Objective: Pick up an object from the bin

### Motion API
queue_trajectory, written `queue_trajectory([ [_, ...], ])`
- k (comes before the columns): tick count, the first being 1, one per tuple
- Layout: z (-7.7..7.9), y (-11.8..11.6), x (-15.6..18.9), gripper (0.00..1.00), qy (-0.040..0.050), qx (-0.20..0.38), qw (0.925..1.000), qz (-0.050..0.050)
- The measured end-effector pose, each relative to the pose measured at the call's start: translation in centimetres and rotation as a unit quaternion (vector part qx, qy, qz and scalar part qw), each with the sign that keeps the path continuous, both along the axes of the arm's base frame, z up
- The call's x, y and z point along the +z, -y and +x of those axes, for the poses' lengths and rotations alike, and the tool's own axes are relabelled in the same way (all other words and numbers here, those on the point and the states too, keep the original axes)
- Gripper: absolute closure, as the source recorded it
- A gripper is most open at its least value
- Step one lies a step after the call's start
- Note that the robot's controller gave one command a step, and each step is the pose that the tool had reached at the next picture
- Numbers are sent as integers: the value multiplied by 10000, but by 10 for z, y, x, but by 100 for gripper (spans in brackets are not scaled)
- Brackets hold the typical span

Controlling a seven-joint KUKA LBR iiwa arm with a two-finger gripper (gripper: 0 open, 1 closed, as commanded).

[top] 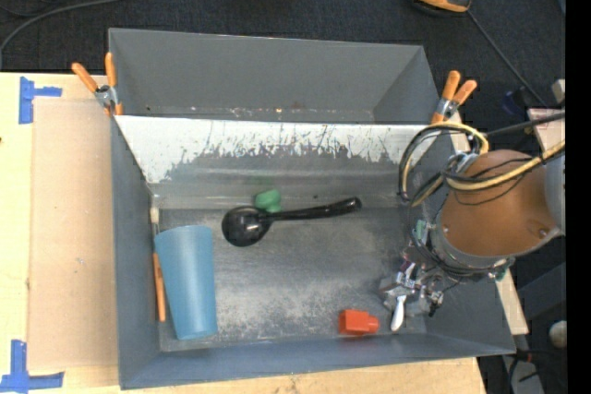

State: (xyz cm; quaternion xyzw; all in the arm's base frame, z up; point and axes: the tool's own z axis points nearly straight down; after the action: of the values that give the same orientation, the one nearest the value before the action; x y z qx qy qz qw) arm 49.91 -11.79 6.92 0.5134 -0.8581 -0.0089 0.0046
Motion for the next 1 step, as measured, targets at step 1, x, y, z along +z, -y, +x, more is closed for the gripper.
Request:
queue_trajectory([
  [1, 0, 0, 0, 100, 1, 2, 10000, 1],
])
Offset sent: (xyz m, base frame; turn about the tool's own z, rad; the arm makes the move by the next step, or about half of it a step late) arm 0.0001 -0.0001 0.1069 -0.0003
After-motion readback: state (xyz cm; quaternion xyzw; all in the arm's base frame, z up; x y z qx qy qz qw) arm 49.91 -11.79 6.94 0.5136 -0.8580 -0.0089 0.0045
